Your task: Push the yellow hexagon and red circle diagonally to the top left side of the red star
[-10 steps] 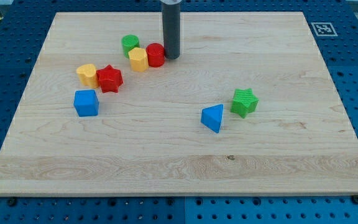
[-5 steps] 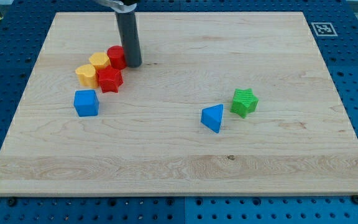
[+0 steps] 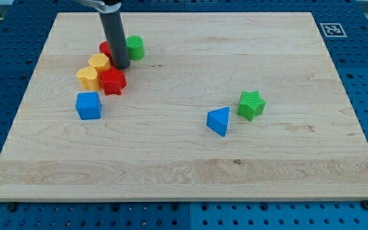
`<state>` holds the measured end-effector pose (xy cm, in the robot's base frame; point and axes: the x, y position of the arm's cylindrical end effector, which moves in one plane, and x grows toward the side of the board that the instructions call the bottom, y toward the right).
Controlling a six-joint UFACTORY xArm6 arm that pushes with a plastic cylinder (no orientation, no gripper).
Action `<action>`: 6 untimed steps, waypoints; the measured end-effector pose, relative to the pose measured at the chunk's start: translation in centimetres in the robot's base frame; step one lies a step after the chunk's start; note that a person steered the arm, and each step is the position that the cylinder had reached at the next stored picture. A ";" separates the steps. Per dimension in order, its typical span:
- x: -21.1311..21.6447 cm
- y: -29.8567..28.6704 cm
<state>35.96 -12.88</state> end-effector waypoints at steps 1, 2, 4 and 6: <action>0.0 0.0; 0.0 -0.5; 0.0 -4.2; 0.0 -3.8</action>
